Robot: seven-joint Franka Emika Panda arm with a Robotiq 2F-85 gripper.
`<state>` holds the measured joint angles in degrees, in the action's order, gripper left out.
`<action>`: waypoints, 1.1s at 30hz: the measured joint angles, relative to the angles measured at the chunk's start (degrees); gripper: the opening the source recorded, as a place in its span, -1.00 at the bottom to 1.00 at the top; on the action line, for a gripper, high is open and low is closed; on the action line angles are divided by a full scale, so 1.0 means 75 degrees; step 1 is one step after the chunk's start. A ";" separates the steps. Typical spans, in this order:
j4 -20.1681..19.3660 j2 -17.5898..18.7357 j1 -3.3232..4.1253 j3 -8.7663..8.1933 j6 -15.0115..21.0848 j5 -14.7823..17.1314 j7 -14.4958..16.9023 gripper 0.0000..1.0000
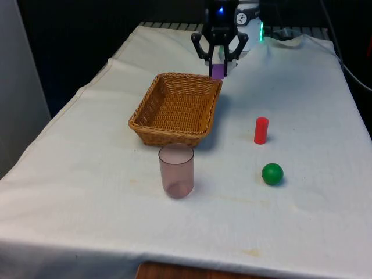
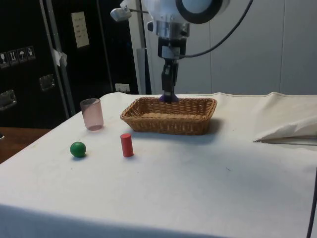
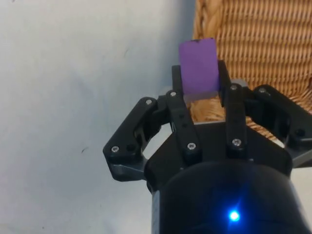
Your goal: Pick up the triangular block and place it into the basket.
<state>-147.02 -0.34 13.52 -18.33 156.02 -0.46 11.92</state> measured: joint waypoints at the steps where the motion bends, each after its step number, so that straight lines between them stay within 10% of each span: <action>1: 0.0038 0.0069 0.0000 -0.0031 0.0031 0.0000 0.0046 -0.33; 33: 0.1345 0.2758 -0.0145 -0.0909 0.1482 0.0061 0.0856 -0.33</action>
<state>-136.94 20.34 12.43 -25.15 167.13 0.00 18.33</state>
